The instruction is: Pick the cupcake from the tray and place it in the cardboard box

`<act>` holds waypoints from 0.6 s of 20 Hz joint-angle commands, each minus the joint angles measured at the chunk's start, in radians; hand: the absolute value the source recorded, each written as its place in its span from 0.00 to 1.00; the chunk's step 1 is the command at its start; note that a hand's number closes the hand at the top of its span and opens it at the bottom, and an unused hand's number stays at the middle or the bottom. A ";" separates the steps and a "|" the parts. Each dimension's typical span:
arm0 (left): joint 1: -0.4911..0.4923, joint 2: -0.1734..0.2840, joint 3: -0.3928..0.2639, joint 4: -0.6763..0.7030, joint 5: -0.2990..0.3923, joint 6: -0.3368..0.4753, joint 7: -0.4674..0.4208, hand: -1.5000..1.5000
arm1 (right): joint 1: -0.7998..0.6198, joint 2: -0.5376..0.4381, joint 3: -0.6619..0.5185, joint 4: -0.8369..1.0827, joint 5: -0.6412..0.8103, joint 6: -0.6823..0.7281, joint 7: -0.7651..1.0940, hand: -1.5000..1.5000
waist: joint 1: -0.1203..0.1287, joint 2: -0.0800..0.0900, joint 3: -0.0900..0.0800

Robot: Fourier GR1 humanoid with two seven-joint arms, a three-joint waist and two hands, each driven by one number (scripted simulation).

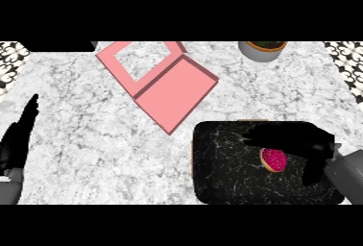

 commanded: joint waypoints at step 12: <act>0.009 -0.062 0.031 -0.012 -0.059 -0.029 -0.003 0.50 | 0.005 0.149 -0.050 0.071 0.163 -0.105 0.041 1.00 | 0.005 0.002 0.001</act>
